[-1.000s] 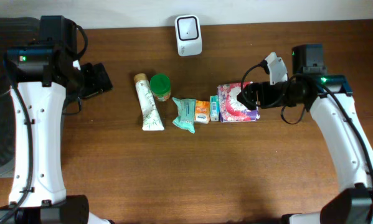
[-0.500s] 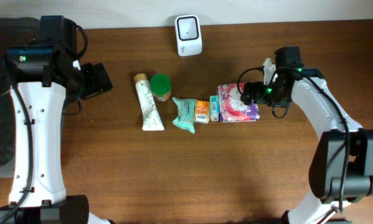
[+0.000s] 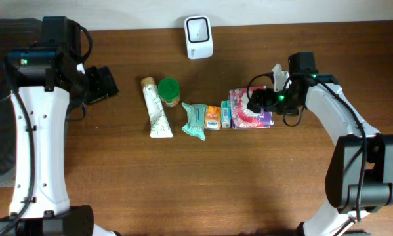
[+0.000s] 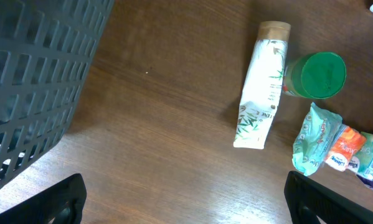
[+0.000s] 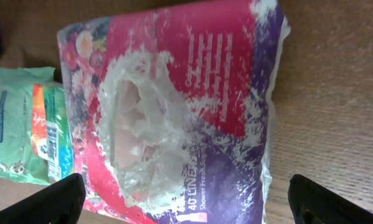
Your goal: Scan the item barcode
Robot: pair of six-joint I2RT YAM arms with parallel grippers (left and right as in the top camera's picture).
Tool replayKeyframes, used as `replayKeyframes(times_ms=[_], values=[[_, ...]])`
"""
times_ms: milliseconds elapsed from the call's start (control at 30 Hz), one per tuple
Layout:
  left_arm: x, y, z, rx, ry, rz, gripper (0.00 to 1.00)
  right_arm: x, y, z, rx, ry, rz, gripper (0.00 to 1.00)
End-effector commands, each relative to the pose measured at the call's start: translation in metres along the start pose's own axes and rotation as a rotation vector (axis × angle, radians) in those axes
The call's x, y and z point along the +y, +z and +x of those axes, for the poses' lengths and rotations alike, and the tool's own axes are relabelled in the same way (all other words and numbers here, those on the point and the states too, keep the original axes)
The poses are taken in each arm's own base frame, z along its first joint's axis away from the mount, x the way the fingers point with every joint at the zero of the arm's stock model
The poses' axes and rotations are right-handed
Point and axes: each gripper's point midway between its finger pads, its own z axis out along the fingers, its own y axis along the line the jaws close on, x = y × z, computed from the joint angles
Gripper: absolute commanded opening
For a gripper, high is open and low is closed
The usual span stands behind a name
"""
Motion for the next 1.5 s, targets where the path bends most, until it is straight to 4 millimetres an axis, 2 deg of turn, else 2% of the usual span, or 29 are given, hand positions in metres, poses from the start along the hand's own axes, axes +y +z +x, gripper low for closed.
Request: replayKeyframes(times_ms=[0,167,300,400,500,600,633,733,800,900,933,1000,1133,1300,1400,1467], values=[[0.003,-0.006,0.001,-0.017,-0.012,-0.002,0.99,0.004,0.005,0.006,0.017,-0.001,-0.042,0.99],[0.003,-0.006,0.001,-0.017,-0.012,-0.002,0.99,0.005,0.008,0.01,0.028,0.003,-0.057,0.99],[0.003,-0.006,0.0,-0.017,-0.012,-0.002,0.99,-0.007,0.015,0.015,0.043,0.012,-0.003,1.0],[0.003,-0.006,0.001,-0.017,-0.012,-0.002,0.99,-0.002,0.008,0.013,0.044,0.016,-0.017,1.0],[0.003,-0.006,0.001,-0.017,-0.012,-0.002,0.99,0.01,-0.023,-0.002,0.0,-0.001,-0.016,0.99],[0.003,-0.006,0.0,-0.017,-0.012,-0.002,0.99,0.012,-0.054,-0.017,-0.051,0.002,-0.005,0.99],[0.003,-0.006,0.001,-0.017,-0.012,-0.002,0.99,0.004,-0.063,-0.023,-0.073,0.021,0.002,0.99],[0.003,-0.006,0.001,-0.017,-0.012,-0.002,0.99,-0.033,-0.077,-0.026,-0.108,0.111,0.029,0.99],[0.003,-0.006,0.001,-0.017,-0.012,-0.002,0.99,-0.041,-0.079,-0.024,-0.104,0.131,0.036,0.98],[0.003,-0.006,0.001,-0.017,-0.012,-0.002,0.99,-0.043,-0.066,-0.015,-0.08,0.131,0.032,0.99],[0.003,-0.006,0.0,-0.017,-0.012,-0.002,0.99,-0.045,-0.057,-0.011,-0.071,0.132,0.03,1.0],[0.003,-0.006,0.001,-0.017,-0.012,-0.002,0.99,-0.048,-0.038,-0.004,-0.049,0.141,0.004,0.96],[0.003,-0.006,0.0,-0.017,-0.012,-0.002,0.99,-0.028,-0.003,0.004,0.01,0.158,-0.18,0.95],[0.003,-0.006,0.0,-0.017,-0.012,-0.002,0.99,-0.002,0.03,0.015,0.089,0.104,-0.215,0.76],[0.003,-0.006,0.001,-0.017,-0.012,-0.002,0.99,0.026,0.042,0.023,0.124,0.034,-0.23,0.62],[0.003,-0.006,0.001,-0.017,-0.012,-0.002,0.99,0.044,0.047,0.028,0.145,-0.009,-0.241,0.59]])
